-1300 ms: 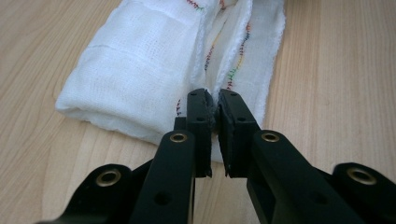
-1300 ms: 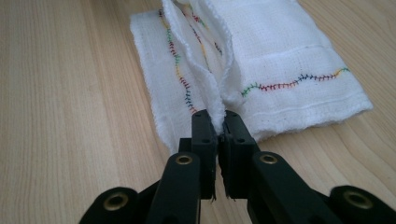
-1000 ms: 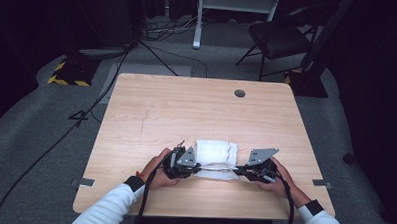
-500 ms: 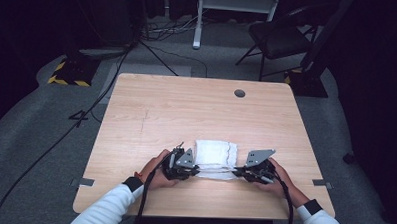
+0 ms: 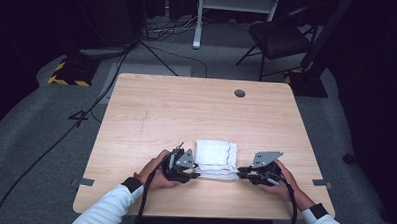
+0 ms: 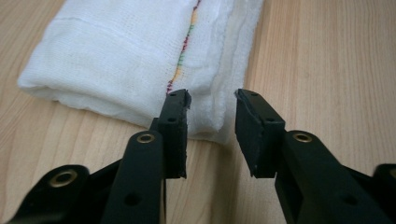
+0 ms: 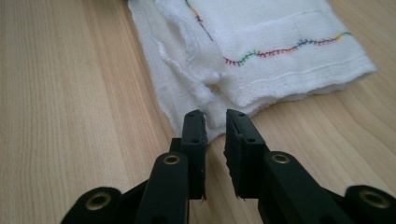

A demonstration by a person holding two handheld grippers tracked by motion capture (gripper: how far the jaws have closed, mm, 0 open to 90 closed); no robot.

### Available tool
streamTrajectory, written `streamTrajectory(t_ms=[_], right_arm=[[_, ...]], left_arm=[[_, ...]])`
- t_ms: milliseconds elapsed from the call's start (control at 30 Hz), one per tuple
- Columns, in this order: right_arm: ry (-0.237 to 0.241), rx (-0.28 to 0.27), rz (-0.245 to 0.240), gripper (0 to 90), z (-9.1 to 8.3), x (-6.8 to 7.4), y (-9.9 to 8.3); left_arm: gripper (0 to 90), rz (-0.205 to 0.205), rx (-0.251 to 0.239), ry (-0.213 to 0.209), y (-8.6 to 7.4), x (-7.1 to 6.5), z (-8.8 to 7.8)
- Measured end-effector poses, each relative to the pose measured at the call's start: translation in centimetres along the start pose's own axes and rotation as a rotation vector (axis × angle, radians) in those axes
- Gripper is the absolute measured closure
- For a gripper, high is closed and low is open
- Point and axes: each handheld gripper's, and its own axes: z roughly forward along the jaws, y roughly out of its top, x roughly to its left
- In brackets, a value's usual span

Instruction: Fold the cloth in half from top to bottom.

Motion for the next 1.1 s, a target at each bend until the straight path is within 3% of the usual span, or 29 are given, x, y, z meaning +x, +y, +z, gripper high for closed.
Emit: streamTrajectory(t_ms=[100,267,500,633,800,900,1000,1100], right_arm=[[-0.019,-0.015,0.009,72.6,-0.6,-0.1,-0.1],[-0.047,-0.021,0.018,64.8,-0.9,-0.2,0.0],[-0.081,-0.054,0.04,51.8,-1.9,-0.4,0.1],[-0.114,-0.082,0.062,45.3,-2.4,-0.7,0.4],[-0.156,-0.088,0.083,38.6,-2.2,-1.0,0.8],[-0.165,-0.096,0.097,36.4,-2.0,-1.2,1.2],[-0.178,-0.103,0.111,34.7,-1.7,-1.3,1.7],[-0.182,-0.099,0.119,34.3,-1.1,-1.4,2.2]], left_arm=[[58.9,-0.002,0.001,0.023,-0.3,0.0,-0.8],[53.7,-0.041,-0.028,0.055,-1.2,0.3,-2.5],[42.2,-0.112,-0.07,0.136,-1.7,0.6,-4.1],[32.6,-0.142,-0.082,0.171,-1.5,0.8,-3.7],[26.0,-0.183,-0.127,0.151,-0.8,1.9,-3.0],[24.3,-0.195,-0.13,0.146,-0.1,2.4,-2.3],[24.1,-0.178,-0.122,0.155,0.6,2.6,-1.5],[23.5,-0.175,-0.117,0.139,1.2,2.9,-0.7]])
